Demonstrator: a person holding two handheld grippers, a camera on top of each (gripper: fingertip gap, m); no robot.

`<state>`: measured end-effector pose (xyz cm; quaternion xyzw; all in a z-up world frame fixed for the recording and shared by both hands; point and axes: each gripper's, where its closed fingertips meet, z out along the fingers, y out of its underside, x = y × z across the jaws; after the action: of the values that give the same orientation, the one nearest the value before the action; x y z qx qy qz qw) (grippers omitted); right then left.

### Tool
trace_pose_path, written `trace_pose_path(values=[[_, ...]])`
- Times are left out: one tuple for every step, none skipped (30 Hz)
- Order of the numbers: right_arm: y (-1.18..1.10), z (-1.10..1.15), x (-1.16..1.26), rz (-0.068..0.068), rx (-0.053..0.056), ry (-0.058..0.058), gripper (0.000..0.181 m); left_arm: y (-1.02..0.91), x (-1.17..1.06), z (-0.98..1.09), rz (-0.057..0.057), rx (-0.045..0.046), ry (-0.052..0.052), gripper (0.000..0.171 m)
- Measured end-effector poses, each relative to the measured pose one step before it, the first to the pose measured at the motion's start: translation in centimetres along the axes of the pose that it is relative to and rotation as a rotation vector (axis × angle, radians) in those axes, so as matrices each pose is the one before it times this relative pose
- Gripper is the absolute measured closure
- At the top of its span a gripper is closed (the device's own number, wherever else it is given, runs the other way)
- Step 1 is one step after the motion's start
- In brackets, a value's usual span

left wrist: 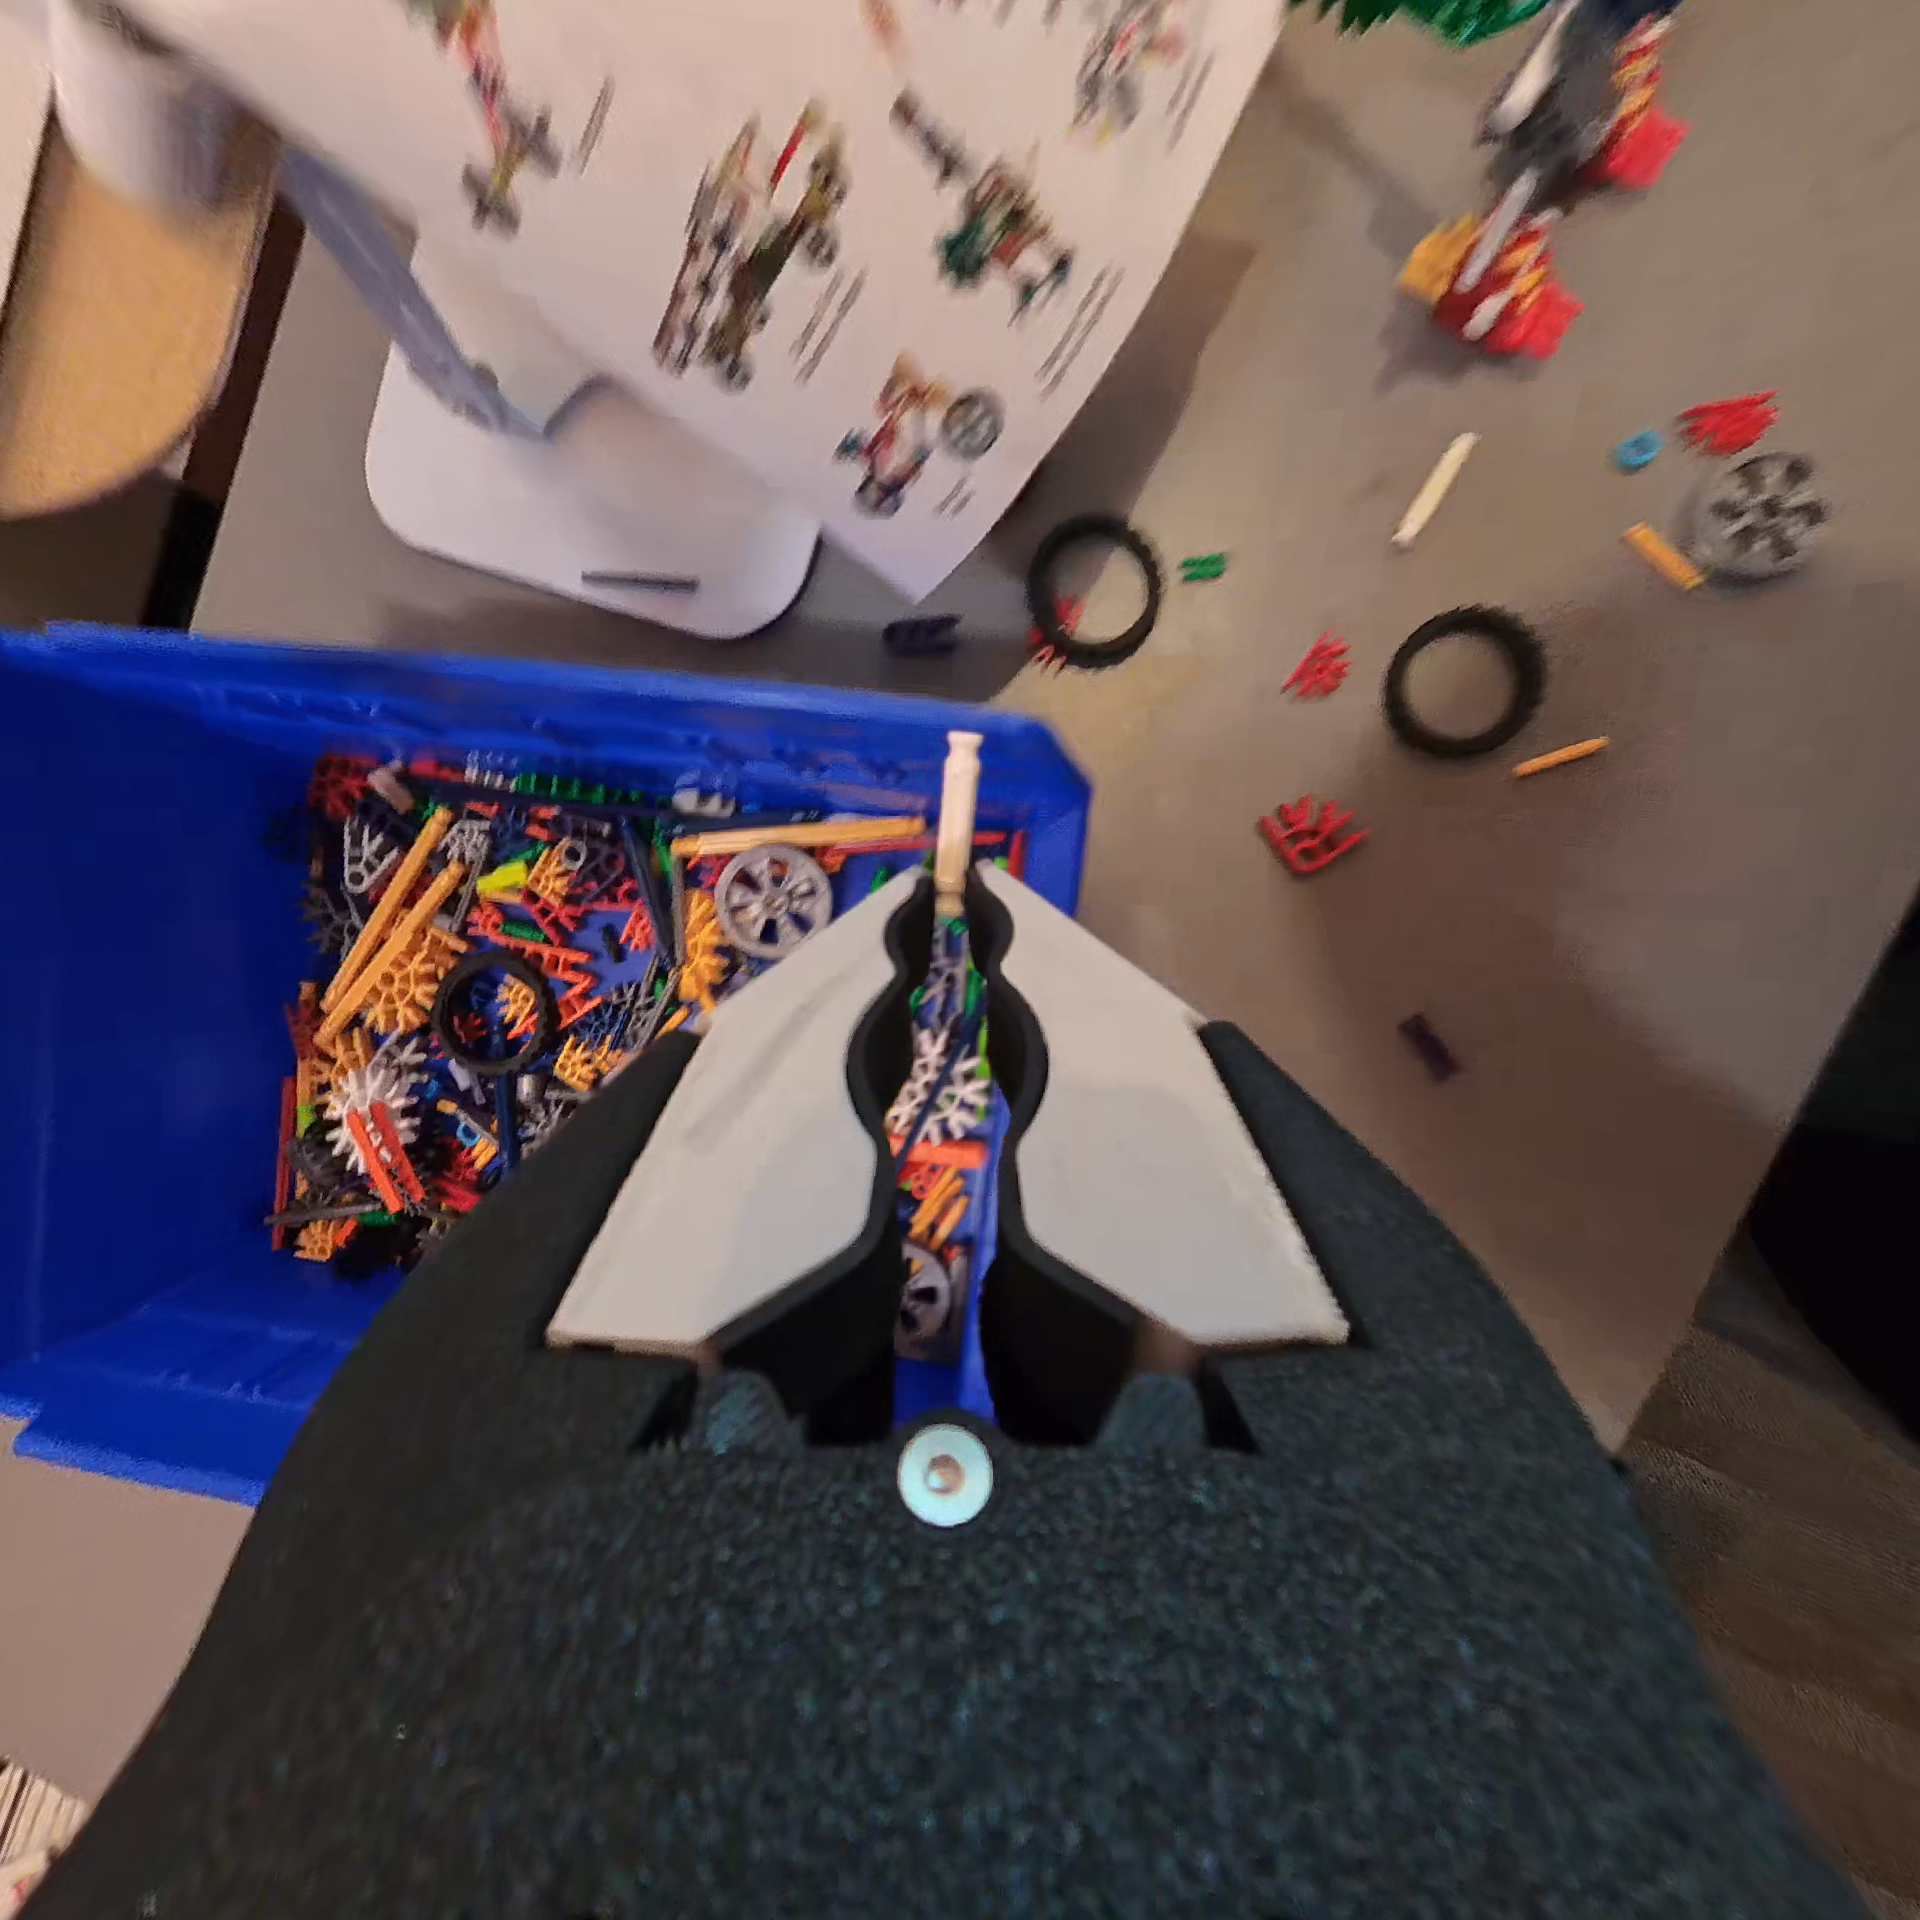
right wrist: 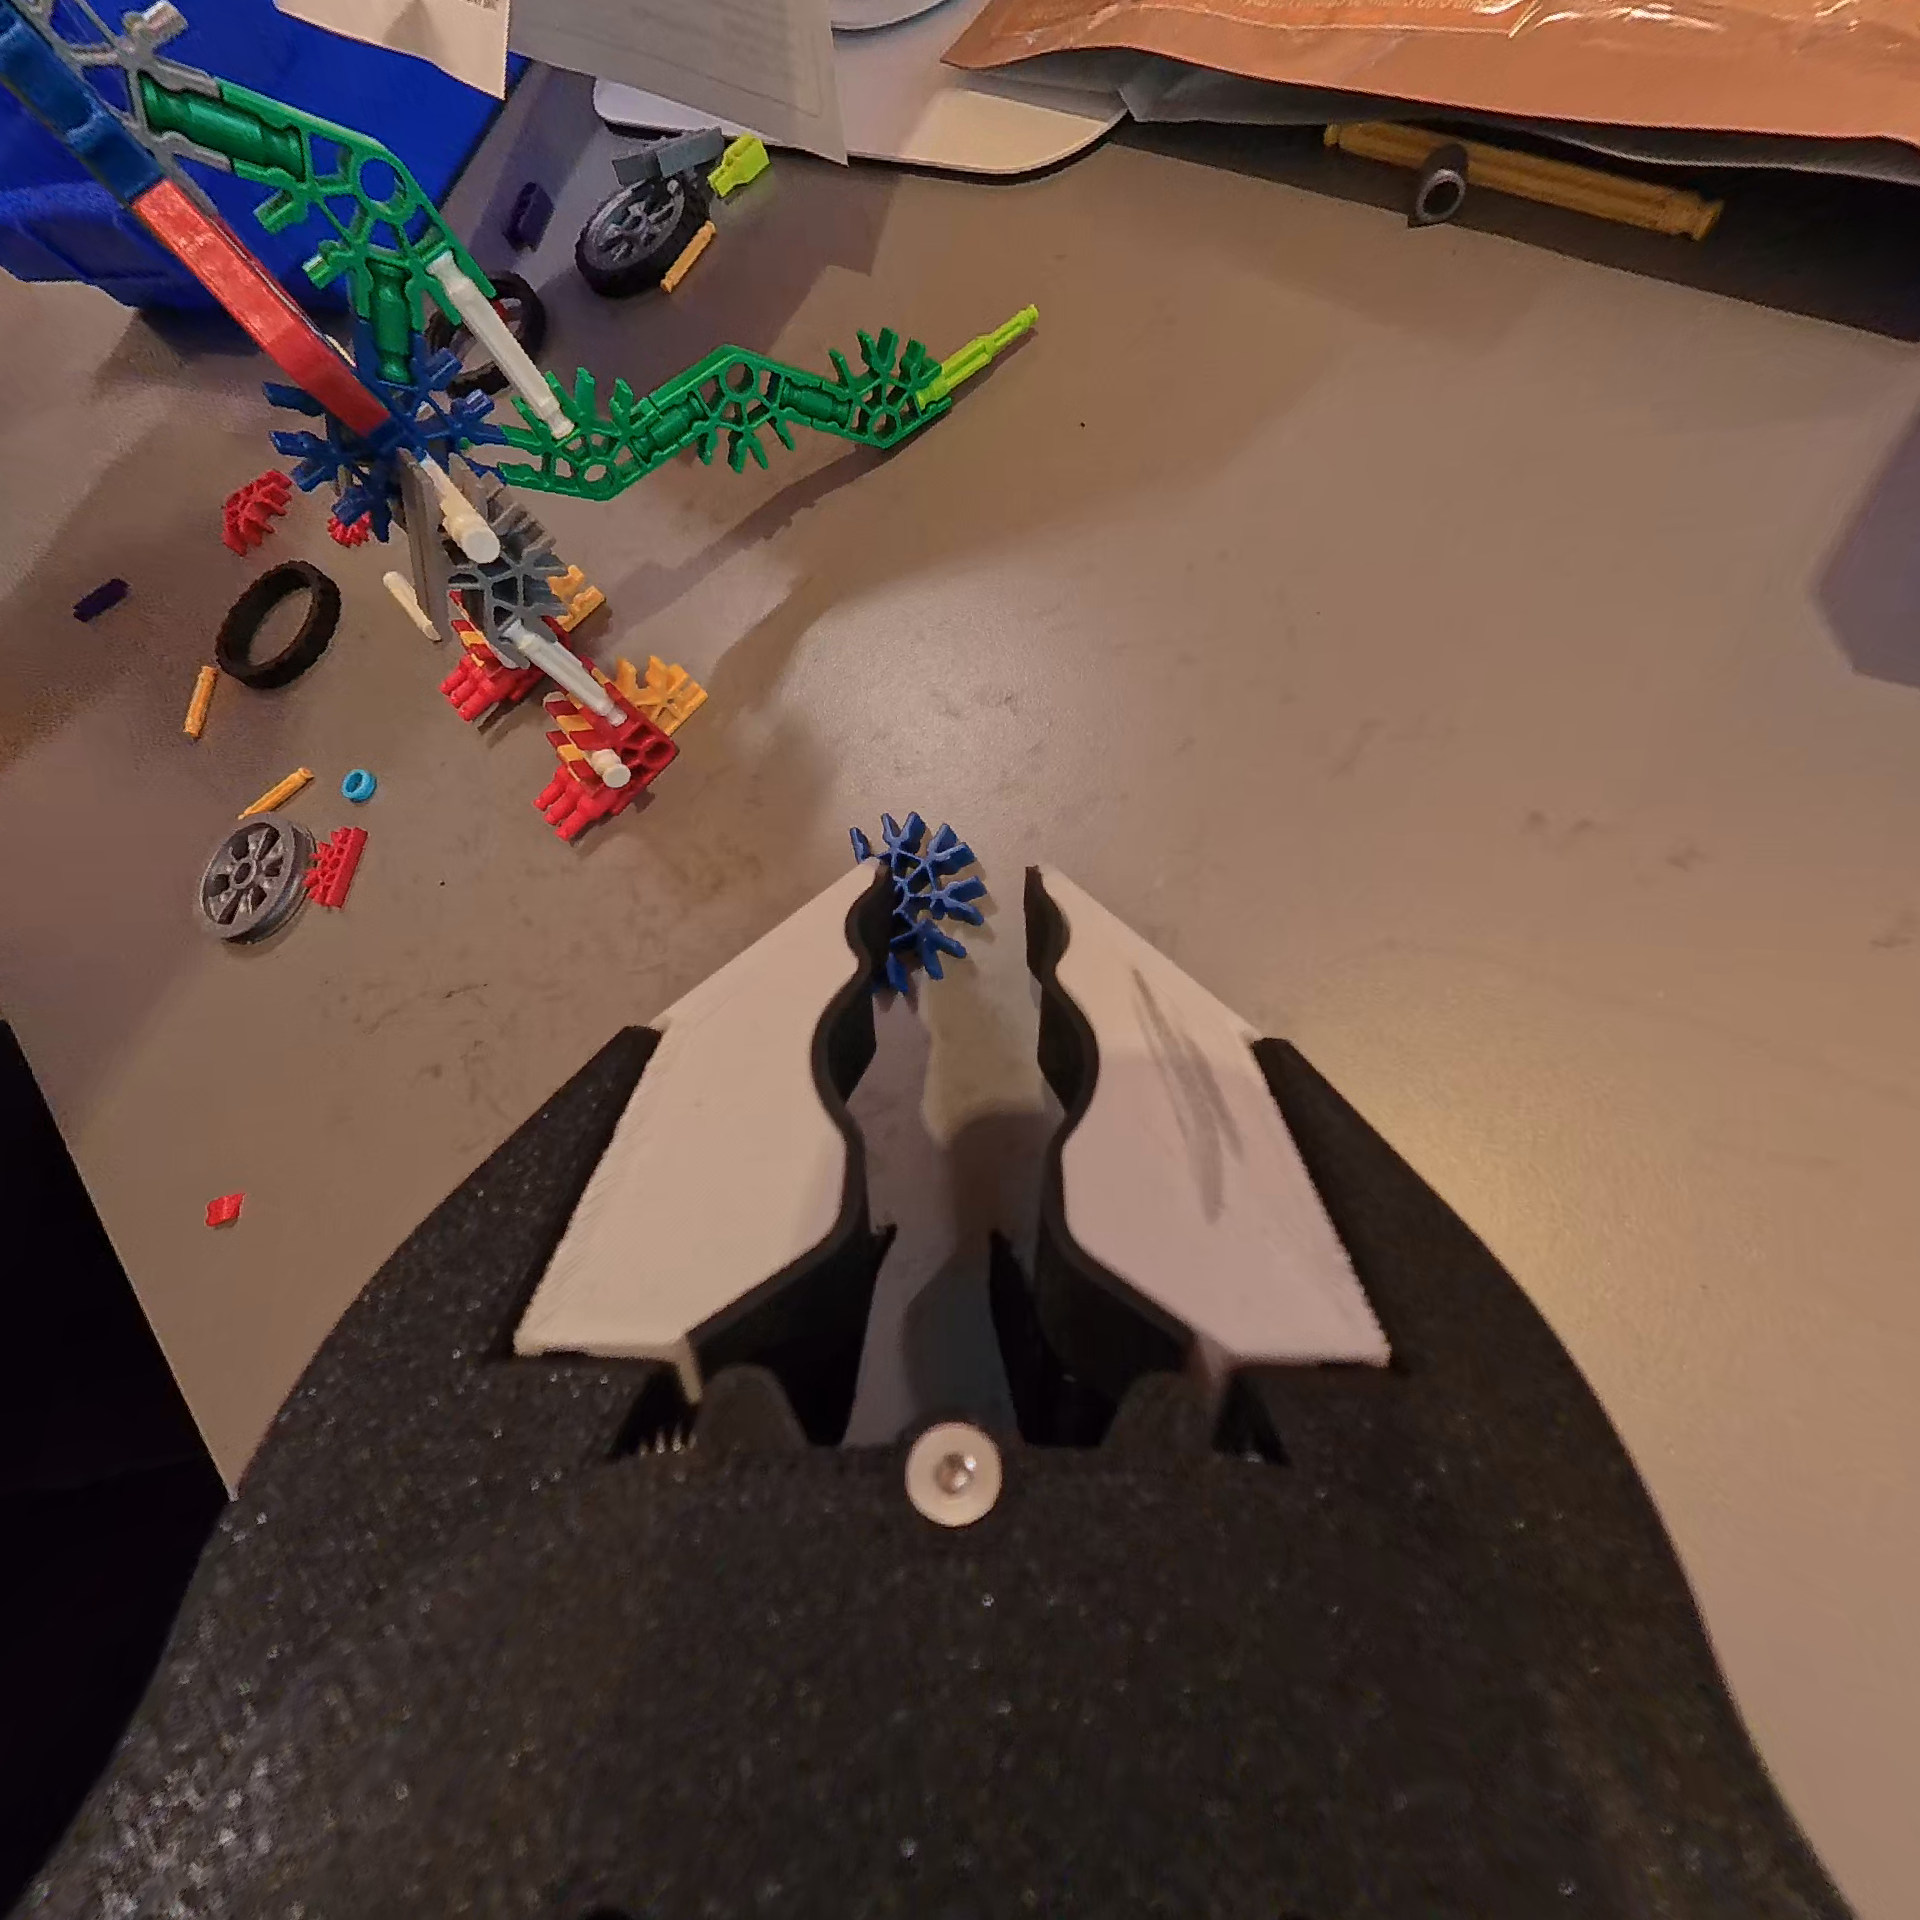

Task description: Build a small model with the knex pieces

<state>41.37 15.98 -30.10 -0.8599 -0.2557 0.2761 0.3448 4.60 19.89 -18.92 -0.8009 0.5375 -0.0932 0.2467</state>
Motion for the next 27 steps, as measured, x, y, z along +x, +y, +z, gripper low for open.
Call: trace_pose_path(values=[[0.004, 0.003, -0.013, -0.0004, -0.0004, -0.0006, 0.156, -0.841, 1.032, -0.055, 0.0080, 0.01648, 0.0120, 0.168], [-0.001, 0.000, -0.001, -0.0003, 0.0001, -0.0002, 0.156, -0.803, 1.160, 0.212, 0.0145, 0.01335, 0.0178, 0.168], [-0.006, -0.008, -0.009, -0.0004, 0.0004, -0.0002, 0.156, -0.755, 1.092, 0.477, 0.0141, 0.01247, 0.0155, 0.168], [-0.002, 0.000, -0.009, -0.0002, 0.0006, -0.0003, 0.156, -0.686, 1.159, 0.723, 0.0051, 0.01136, 0.0249, 0.168], [-0.015, -0.014, -0.003, 0.0003, 0.0013, -0.0005, 0.156, -0.606, 1.260, 0.939, 0.0018, 0.01115, 0.0349, 0.168], [-0.028, -0.029, -0.001, 0.0005, 0.0026, -0.0005, 0.156, -0.375, 1.107, 1.086, 0.0103, 0.00230, 0.0280, 0.168], [-0.047, -0.030, 0.003, 0.0005, 0.0034, -0.0001, 0.156, -0.143, 0.890, 1.203, 0.0092, -0.00607, 0.0219, 0.167], [-0.027, -0.033, 0.002, -0.0001, 0.0034, 0.0003, 0.156, -0.137, 0.968, 1.256, -0.0019, -0.00403, 0.0334, 0.167], [-0.018, -0.032, -0.003, -0.0005, 0.0025, 0.0002, 0.156, -0.267, 0.991, 1.249, -0.0013, 0.00538, 0.0356, 0.168], [-0.022, -0.018, -0.012, -0.0006, 0.0020, 0.0001, 0.156, -0.241, 0.797, 1.187, 0.0053, 0.00239, 0.0239, 0.168], [-0.024, -0.021, -0.001, -0.0003, 0.0019, 0.0001, 0.156, -0.043, 0.644, 1.140, 0.0078, -0.00895, 0.0191, 0.168], [-0.017, -0.013, 0.005, 0.0000, 0.0015, 0.0000, 0.156, 0.009, 0.513, 1.061, 0.0050, -0.00972, 0.0171, 0.168], [-0.008, -0.014, -0.008, -0.0003, 0.0011, -0.0001, 0.156, -0.107, 0.435, 0.934, -0.0023, 0.00019, 0.0177, 0.168], [-0.007, -0.016, -0.008, -0.0010, 0.0014, 0.0000, 0.156, -0.116, 0.426, 0.817, -0.0036, 0.00204, 0.0194, 0.168], [-0.020, -0.019, -0.011, -0.0011, 0.0018, 0.0000, 0.156, 0.126, 0.168, 0.734, 0.0047, -0.01169, 0.0049, 0.168], [-0.020, -0.019, -0.013, -0.0008, 0.0019, 0.0000, 0.156, 0.268, -0.100, 0.623, 0.0068, -0.02012, -0.0116, 0.167], [-0.016, -0.010, -0.008, -0.0007, 0.0016, -0.0004, 0.156, 0.069, 0.065, 0.471, -0.0029, -0.00659, 0.0020, 0.167], [-0.016, -0.025, -0.014, -0.0003, 0.0013, -0.0009, 0.156, -0.158, 0.237, 0.357, -0.0139, 0.00838, 0.0168, 0.167], [-0.008, -0.007, -0.008, 0.0006, 0.0009, -0.0013, 0.156, -0.080, 0.074, 0.282, -0.0110, 0.00292, 0.0031, 0.167], [-0.015, -0.018, -0.009, 0.0010, 0.0011, -0.0015, 0.156, 0.144, -0.119, 0.271, 0.0011, -0.01238, -0.0146, 0.167], [-0.011, -0.011, -0.004, 0.0008, 0.0013, -0.0014, 0.156, 0.218, 0.108, 0.276, 0.0078, -0.01469, -0.0018, 0.167], [-0.021, -0.014, 0.000, 0.0010, 0.0010, -0.0013, 0.156, 0.084, 0.216, 0.239, 0.0037, -0.00305, 0.0079, 0.167], [-0.008, -0.011, 0.003, 0.0011, 0.0006, -0.0013, 0.156, 0.012, 0.017, 0.201, -0.0098, 0.00460, -0.0001, 0.167], [-0.002, -0.010, -0.007, 0.0010, 0.0005, -0.0010, 0.156, 0.083, -0.140, 0.137, -0.0139, 0.00196, -0.0061, 0.167], [-0.008, -0.002, -0.002, 0.0003, 0.0007, -0.0005, 0.156, 0.144, -0.061, 0.060, -0.0064, -0.00032, -0.0028, 0.166], [-0.006, -0.015, -0.007, -0.0007, 0.0010, -0.0002, 0.156, 0.108, -0.135, -0.049, -0.0057, 0.00344, -0.0082, 0.164], [-0.008, -0.007, -0.008, -0.0007, 0.0004, -0.0002, 0.156, 0.054, -0.182, -0.137, -0.0122, 0.00777, -0.0101, 0.162]])
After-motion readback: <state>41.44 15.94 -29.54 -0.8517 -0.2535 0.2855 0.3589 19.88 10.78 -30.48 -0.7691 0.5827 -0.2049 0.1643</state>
